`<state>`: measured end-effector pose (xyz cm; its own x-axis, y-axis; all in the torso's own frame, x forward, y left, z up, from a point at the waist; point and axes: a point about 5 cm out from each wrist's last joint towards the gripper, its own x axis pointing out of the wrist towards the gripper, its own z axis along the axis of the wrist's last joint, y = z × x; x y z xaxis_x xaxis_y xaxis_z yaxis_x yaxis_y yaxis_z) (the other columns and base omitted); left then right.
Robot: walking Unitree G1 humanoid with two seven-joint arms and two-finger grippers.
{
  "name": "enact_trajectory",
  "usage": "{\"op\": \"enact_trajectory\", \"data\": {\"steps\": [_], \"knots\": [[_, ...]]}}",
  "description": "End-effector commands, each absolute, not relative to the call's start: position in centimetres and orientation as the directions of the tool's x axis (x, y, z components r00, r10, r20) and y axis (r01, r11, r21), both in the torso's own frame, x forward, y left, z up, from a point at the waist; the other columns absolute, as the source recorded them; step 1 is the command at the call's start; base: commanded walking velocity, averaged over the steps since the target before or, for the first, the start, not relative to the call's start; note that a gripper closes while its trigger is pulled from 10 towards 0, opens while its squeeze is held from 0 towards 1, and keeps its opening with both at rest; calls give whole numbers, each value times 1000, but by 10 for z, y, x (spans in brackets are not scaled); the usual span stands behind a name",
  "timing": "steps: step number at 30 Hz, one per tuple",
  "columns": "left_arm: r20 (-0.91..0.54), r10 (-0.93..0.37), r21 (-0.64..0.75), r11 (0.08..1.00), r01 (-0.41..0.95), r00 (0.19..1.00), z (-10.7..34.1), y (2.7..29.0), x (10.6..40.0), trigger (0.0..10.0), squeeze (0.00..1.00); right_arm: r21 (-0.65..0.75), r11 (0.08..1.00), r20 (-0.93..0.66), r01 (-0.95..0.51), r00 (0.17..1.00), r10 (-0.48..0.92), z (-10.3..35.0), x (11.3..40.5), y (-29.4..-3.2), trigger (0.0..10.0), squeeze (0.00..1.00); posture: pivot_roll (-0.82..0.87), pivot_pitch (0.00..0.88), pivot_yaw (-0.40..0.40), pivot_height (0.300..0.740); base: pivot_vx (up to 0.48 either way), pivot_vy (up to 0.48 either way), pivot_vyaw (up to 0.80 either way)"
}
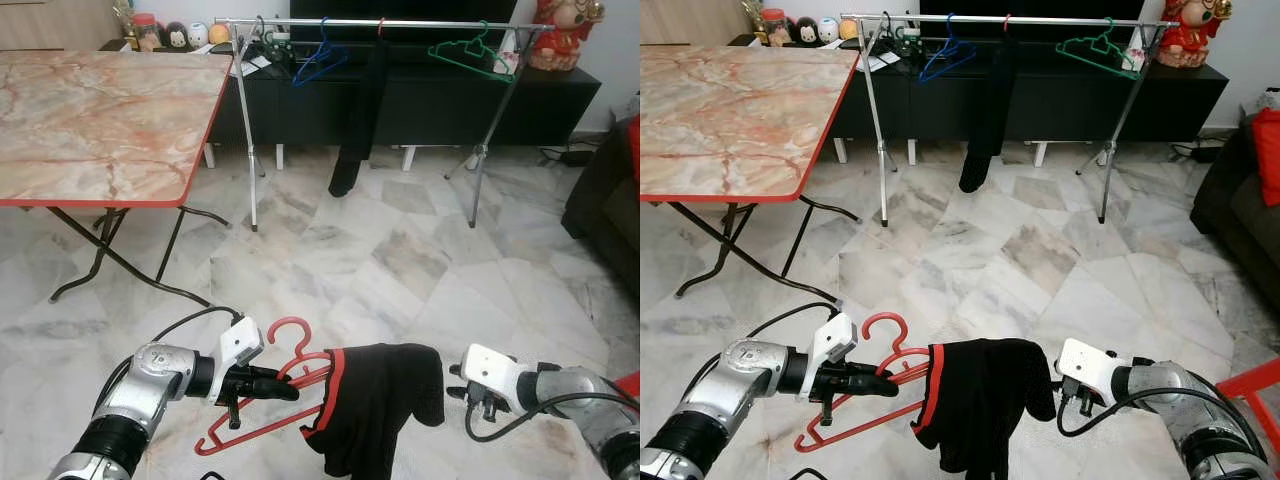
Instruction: Hang hanger
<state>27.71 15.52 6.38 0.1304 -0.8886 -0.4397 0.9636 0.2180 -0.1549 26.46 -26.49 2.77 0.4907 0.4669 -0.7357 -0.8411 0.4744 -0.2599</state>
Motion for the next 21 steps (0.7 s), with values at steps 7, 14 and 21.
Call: {"op": "enact_trajectory", "data": {"steps": [7, 14, 21], "knots": [[-406, -909, -162, 170, 972, 91, 69, 150, 274, 0, 0, -145, 558, -731, -817, 468, 496, 14, 255, -261, 10000, 0, -90, 0, -66, 727, 0, 0, 0], [-403, -911, -165, 163, 973, 84, 70, 148, 274, 0, 0, -126, 571, -736, -811, 462, 495, 7, 251, -257, 10000, 0, -90, 0, -66, 727, 0, 0, 0], [-376, -924, -172, 139, 975, 65, 74, 144, 274, 0, 0, -87, 584, -730, -807, 451, 514, 0, 248, -248, 10000, 0, -87, 0, -67, 727, 0, 0, 0]]}}
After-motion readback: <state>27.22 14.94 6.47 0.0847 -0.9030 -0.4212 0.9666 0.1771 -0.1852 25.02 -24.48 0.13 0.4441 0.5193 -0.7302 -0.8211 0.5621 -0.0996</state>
